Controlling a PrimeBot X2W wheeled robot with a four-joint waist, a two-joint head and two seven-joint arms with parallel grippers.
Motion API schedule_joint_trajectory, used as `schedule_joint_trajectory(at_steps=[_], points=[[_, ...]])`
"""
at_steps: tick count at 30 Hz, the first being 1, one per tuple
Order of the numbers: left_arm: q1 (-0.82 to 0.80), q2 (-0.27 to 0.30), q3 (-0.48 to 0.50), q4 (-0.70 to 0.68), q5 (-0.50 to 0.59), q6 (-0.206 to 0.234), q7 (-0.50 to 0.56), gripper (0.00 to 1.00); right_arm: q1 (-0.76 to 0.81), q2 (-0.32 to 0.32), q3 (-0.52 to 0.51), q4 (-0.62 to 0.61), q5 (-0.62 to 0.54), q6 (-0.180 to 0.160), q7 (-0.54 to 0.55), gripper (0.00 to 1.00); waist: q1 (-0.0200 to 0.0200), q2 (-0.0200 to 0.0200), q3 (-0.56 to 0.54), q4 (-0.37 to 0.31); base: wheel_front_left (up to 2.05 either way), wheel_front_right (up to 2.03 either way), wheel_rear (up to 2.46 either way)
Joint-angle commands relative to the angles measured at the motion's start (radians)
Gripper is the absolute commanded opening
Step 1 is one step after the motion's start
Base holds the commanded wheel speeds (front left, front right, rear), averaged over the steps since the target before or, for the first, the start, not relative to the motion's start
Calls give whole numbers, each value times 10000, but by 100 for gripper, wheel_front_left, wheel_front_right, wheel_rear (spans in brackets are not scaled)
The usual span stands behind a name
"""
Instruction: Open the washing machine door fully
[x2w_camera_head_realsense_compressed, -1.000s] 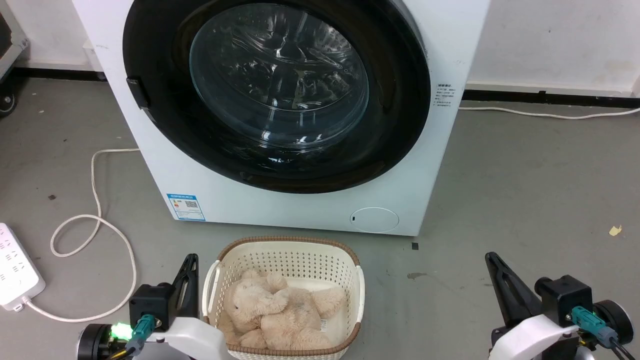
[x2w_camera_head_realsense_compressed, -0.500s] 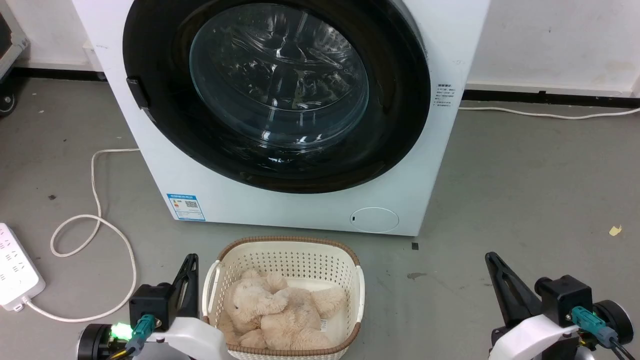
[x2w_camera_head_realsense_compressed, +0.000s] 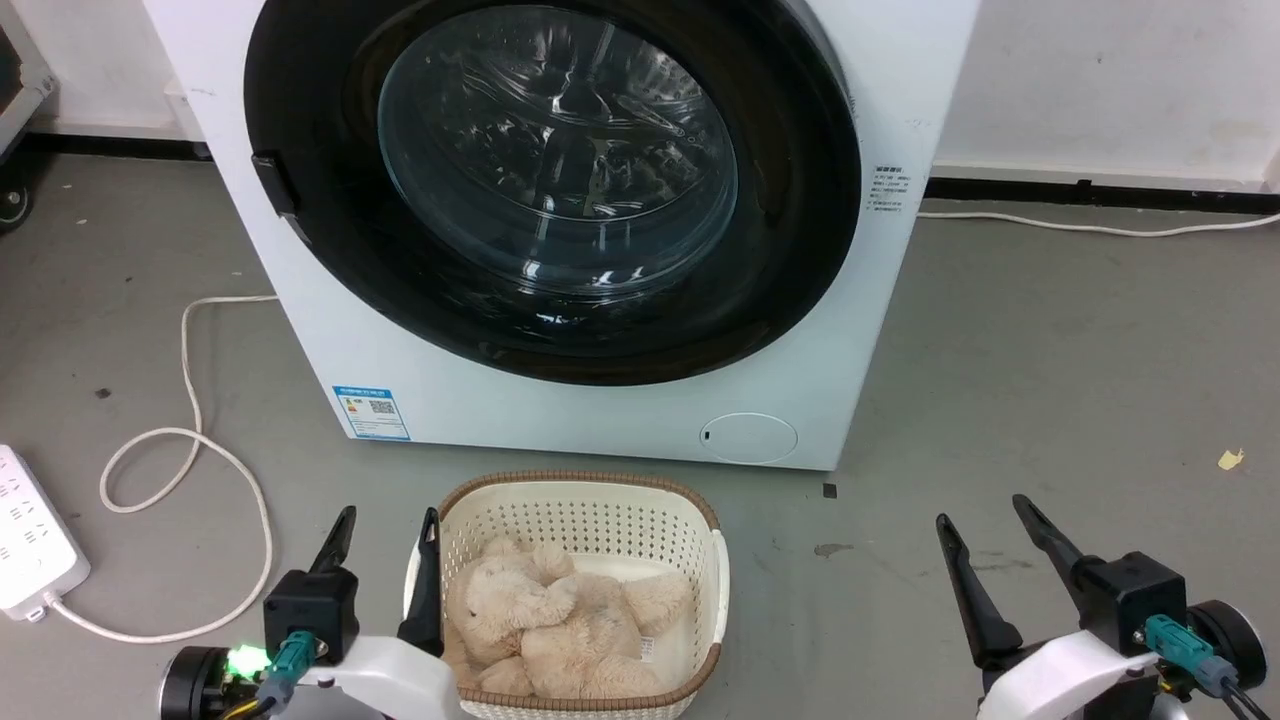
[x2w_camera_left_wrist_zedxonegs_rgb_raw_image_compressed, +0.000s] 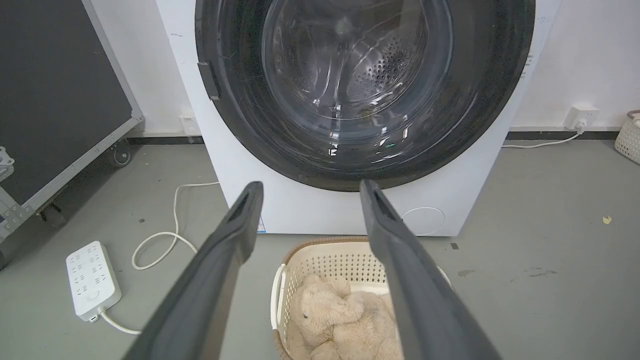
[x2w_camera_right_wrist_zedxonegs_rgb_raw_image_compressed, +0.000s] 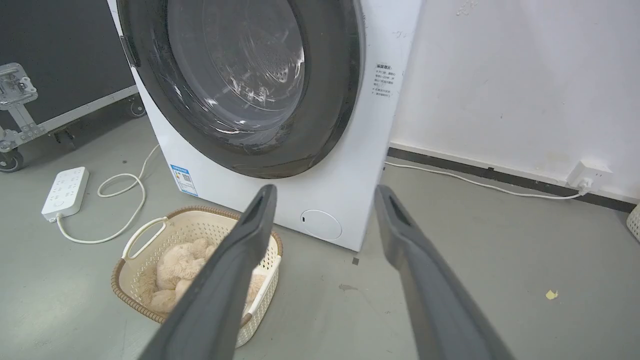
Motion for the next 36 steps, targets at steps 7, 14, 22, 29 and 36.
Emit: schedule_joint_trajectory(at_steps=[7, 14, 22, 29, 36], points=[[-31, 0, -112, -131, -89, 74, -222, 100, -31, 5, -7, -68, 117, -2, -227, 100, 0, 0, 127, 13, 0, 0, 0], [-170, 0, -225, -292, -132, 119, -369, 100, -248, -45, 26, -240, 31, -3, -373, 100, 0, 0, 461, 58, 0, 0, 0], [-441, 0, -349, -497, -187, 176, -535, 100, -812, -423, 157, -382, 110, -3, -400, 100, 0, 0, 967, 145, 0, 0, 0], [-678, 0, -424, -682, -232, 234, -682, 100, -1507, -779, 259, -464, 423, -4, -293, 100, 0, 0, 1409, 238, 0, 0, 0], [-893, 0, -535, -844, -329, 298, -828, 100, -2312, -980, 97, -396, 1279, -5, -43, 0, 0, 0, 1815, 366, 0, 0, 0]])
